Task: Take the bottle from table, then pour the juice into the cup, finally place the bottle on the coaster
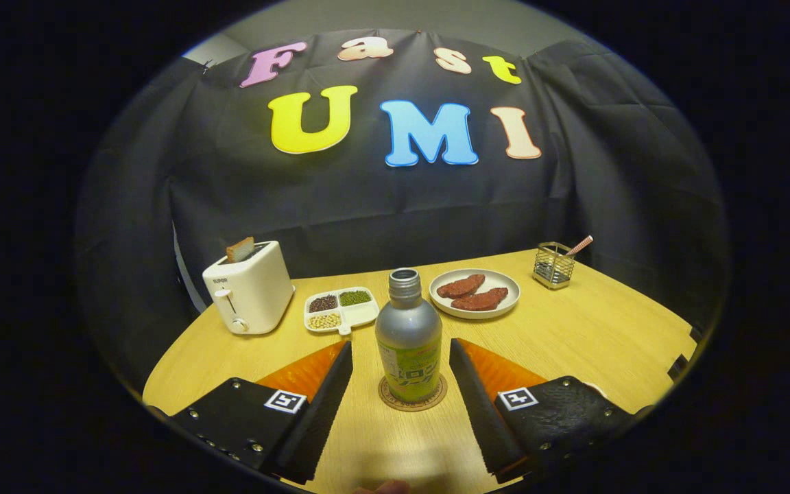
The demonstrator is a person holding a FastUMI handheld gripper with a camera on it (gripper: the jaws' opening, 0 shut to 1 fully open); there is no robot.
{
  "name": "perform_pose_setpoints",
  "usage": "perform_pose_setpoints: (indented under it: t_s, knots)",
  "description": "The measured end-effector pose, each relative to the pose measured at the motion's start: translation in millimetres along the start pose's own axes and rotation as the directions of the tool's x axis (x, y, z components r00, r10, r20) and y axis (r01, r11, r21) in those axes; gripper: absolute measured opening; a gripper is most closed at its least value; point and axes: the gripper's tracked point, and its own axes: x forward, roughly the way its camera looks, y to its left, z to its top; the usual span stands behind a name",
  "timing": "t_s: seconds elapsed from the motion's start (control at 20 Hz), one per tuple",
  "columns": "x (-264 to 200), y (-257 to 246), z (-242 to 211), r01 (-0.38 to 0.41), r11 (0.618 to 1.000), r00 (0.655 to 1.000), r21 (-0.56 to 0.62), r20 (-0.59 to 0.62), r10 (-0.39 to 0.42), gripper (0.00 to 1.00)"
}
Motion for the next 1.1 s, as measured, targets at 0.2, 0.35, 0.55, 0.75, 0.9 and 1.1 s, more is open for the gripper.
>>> perform_pose_setpoints:
  t_s: [0.2, 0.35, 0.55, 0.75, 0.9, 1.1]
  knots:
    - [-31, 6, 39, -0.042, 0.999, 0.996, -0.03, 0.077, 0.044, 0.86]
    - [-52, 7, 65, -0.061, 0.998, 0.989, -0.026, 0.13, 0.064, 0.87]
    - [-84, 2, 92, -0.062, 0.998, 0.98, -0.024, 0.187, 0.065, 0.87]
    - [-118, -6, 107, -0.064, 0.998, 0.97, -0.013, 0.232, 0.065, 0.86]
    - [-138, -3, 109, -0.086, 0.995, 0.965, -0.054, 0.244, 0.097, 0.86]
    - [-153, 2, 108, -0.101, 0.993, 0.962, -0.061, 0.248, 0.113, 0.86]
